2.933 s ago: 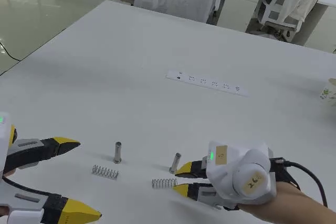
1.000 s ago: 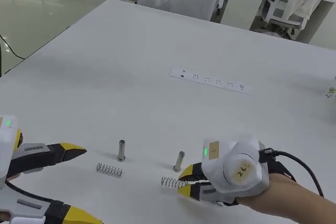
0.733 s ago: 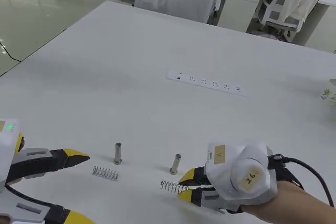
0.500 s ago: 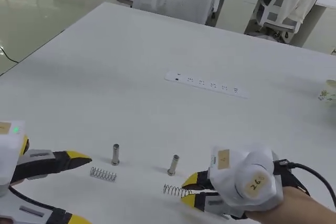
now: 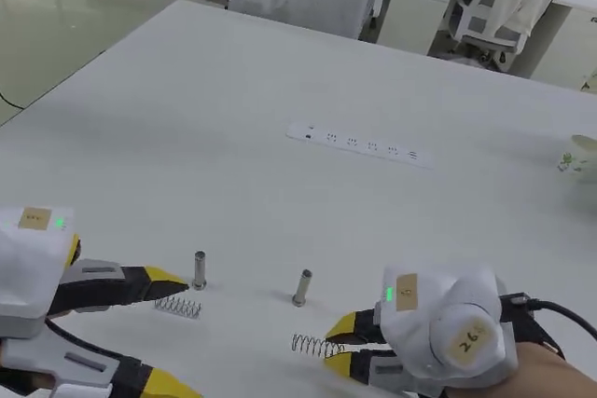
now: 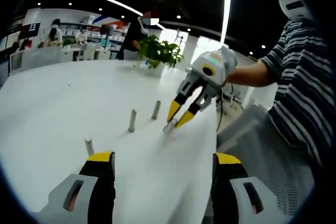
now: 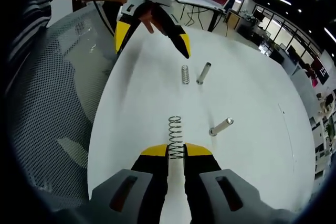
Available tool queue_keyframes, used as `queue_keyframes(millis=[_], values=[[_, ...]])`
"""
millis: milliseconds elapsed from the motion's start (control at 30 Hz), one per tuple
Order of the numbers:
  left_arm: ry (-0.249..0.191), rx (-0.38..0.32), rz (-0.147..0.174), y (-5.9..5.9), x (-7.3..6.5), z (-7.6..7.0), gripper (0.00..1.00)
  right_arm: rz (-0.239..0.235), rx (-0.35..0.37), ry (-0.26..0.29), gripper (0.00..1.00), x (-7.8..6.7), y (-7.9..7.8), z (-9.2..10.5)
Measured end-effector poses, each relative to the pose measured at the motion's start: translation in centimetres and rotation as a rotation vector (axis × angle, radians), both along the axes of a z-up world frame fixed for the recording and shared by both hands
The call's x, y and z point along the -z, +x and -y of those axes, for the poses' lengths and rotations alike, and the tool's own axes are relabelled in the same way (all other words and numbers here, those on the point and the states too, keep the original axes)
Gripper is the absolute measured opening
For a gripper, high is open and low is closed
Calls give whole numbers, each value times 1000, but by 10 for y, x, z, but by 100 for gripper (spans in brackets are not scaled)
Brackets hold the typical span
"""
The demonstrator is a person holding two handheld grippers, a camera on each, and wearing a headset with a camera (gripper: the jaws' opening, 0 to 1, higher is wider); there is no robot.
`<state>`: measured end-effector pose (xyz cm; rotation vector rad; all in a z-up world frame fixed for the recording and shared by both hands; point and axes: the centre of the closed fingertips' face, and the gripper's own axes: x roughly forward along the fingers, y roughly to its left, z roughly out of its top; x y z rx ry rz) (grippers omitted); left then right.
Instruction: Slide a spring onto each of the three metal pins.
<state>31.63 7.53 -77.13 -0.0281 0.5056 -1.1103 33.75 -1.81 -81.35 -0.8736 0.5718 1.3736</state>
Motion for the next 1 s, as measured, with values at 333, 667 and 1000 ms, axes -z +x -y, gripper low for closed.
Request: queue_keyframes(millis=[333, 667, 1000], values=[[29, 93, 12, 1, 8, 31, 51, 7, -15, 19, 8, -7, -4, -11], [33, 126, 64, 11, 10, 59, 35, 1, -21, 36, 8, -10, -6, -16], [20, 147, 86, 18, 13, 73, 21, 2, -27, 50, 8, -13, -7, -17]])
